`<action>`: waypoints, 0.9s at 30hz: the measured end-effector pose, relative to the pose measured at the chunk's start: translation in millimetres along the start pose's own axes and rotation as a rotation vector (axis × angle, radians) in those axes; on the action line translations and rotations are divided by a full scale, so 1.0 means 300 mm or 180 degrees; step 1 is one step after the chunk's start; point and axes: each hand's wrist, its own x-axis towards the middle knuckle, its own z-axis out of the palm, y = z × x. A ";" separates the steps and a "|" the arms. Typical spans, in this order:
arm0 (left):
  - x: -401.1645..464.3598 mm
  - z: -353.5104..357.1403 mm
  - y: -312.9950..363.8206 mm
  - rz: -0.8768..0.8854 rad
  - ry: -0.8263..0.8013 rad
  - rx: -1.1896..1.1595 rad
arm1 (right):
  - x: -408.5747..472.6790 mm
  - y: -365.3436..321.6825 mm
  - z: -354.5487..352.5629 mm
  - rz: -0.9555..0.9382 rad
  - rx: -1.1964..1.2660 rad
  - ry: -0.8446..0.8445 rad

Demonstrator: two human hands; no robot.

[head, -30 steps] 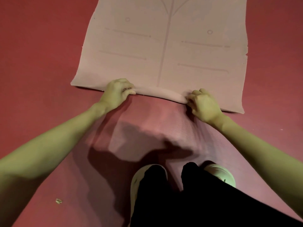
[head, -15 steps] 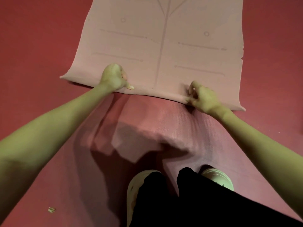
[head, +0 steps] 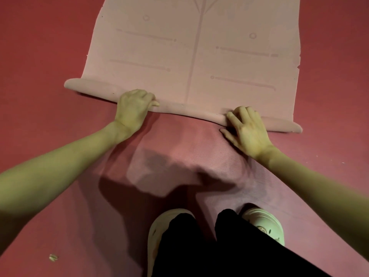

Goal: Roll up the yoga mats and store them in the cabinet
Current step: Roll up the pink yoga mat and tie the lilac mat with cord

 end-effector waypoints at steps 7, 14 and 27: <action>-0.104 -0.005 0.005 -0.0048 0.0099 -0.0323 | -0.002 0.013 0.043 0.0206 0.0301 0.0149; -0.028 -0.001 -0.025 -0.0377 -0.0190 -0.0778 | 0.032 0.038 0.043 0.0052 0.0277 0.0077; 0.160 0.009 -0.116 -0.1627 -0.1560 -0.2238 | 0.034 -0.020 0.074 0.0345 -0.0571 0.0165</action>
